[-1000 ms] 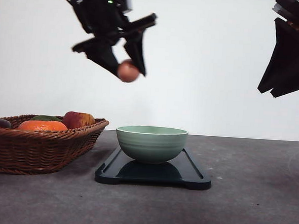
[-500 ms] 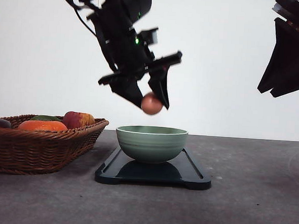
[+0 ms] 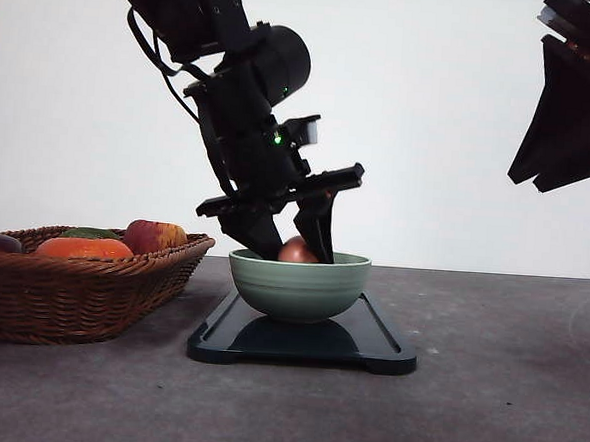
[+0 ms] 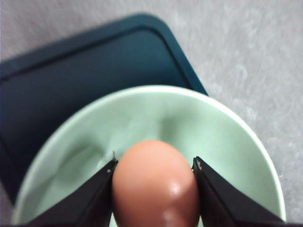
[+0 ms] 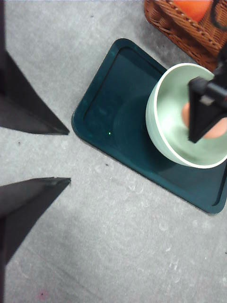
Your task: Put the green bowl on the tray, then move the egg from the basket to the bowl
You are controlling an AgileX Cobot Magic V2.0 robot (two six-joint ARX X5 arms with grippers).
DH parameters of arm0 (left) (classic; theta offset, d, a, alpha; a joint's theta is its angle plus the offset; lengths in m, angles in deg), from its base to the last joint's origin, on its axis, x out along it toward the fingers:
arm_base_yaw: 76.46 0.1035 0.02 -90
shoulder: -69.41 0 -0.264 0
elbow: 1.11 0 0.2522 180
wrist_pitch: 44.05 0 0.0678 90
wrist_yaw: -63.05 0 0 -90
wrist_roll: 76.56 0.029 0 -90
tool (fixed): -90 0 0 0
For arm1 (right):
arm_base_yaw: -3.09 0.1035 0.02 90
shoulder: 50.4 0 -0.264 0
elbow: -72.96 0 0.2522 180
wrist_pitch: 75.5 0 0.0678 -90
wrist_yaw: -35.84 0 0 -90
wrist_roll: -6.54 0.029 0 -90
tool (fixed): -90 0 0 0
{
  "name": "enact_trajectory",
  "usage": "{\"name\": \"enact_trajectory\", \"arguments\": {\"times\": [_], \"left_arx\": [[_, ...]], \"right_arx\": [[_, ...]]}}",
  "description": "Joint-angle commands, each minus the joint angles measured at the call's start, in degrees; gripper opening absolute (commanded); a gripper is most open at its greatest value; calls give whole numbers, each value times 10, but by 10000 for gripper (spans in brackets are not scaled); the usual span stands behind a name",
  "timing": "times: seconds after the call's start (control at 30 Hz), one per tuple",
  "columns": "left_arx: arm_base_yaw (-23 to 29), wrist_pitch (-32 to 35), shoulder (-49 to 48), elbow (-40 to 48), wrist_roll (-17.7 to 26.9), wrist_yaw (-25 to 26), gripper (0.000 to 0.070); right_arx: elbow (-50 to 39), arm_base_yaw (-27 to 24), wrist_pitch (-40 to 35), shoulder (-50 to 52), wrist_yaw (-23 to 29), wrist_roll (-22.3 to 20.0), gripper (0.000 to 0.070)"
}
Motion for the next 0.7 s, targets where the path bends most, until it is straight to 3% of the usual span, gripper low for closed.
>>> {"name": "enact_trajectory", "arguments": {"times": [0.0,0.3,0.67], "left_arx": [[-8,7,17,-14,4,-1,188],[-14,6,32,-14,9,-14,188],[-17,6,32,-14,51,-47,189]], "right_arx": [[2,2,-6,-4,0,-4,174],[2,2,-6,-5,0,-4,174],[2,2,-6,-4,0,-4,174]]}}
